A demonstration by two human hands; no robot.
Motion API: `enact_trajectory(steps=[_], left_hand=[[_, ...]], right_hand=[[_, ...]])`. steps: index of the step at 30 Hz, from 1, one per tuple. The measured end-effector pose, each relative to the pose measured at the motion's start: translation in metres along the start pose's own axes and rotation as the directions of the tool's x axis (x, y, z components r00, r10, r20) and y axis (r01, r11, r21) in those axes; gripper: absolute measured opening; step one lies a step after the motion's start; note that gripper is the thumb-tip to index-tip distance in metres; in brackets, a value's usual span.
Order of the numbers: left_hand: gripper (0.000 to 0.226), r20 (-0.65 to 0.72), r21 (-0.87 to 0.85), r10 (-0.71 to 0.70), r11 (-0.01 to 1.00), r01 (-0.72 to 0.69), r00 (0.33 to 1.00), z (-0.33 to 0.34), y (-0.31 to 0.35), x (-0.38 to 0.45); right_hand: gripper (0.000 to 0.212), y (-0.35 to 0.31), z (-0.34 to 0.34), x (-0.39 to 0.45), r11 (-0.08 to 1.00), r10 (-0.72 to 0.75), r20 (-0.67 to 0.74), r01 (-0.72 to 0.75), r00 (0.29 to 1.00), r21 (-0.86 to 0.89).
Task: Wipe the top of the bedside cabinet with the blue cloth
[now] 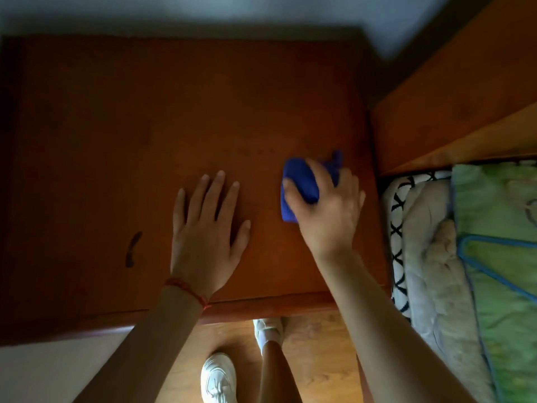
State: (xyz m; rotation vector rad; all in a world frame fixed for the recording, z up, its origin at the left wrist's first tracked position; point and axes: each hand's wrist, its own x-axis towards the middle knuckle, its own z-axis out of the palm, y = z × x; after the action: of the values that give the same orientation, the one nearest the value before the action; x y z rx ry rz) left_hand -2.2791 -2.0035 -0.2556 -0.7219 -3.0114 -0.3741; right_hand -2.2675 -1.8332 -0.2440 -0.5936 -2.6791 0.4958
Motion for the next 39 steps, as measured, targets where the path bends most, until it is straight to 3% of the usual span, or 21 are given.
enact_trajectory(steps=[3,8,15,21,24,27,34,39], left_hand=[[0.056,0.001,-0.004,-0.002,1.000,0.002,1.000,0.000,0.000,0.000],[0.055,0.006,-0.008,-0.011,1.000,0.011,1.000,-0.003,0.001,0.002],[0.054,0.011,-0.030,-0.034,0.999,0.035,0.999,-0.006,0.003,0.020],[0.057,0.004,-0.037,-0.067,0.997,0.068,0.998,-0.005,-0.006,0.068],[0.057,0.036,-0.016,-0.063,0.998,0.064,0.997,-0.001,-0.007,0.070],[0.057,0.036,-0.006,-0.063,0.998,0.064,0.997,-0.002,-0.008,0.071],[0.056,0.032,-0.024,-0.068,0.997,0.069,0.997,-0.004,-0.008,0.072],[0.055,0.046,-0.016,-0.067,0.998,0.067,0.997,-0.002,-0.009,0.072]], right_hand=[[0.048,-0.003,0.008,0.018,0.998,0.054,-0.011,-0.054,0.998,0.019],[0.049,0.002,-0.011,-0.030,0.999,0.037,0.072,-0.039,0.997,0.027],[0.051,-0.009,0.018,0.053,1.000,-0.014,0.045,0.013,0.999,0.006],[0.048,-0.004,-0.001,0.006,1.000,-0.009,0.084,0.011,0.996,-0.020],[0.047,-0.008,0.015,0.051,0.998,-0.061,0.074,0.063,0.995,-0.018],[0.047,-0.016,0.038,0.110,1.000,-0.021,0.002,0.021,1.000,-0.007],[0.046,-0.009,0.020,0.066,0.999,-0.039,0.064,0.038,0.997,0.005],[0.043,-0.027,0.055,0.147,1.000,-0.020,-0.020,0.020,1.000,-0.014]])
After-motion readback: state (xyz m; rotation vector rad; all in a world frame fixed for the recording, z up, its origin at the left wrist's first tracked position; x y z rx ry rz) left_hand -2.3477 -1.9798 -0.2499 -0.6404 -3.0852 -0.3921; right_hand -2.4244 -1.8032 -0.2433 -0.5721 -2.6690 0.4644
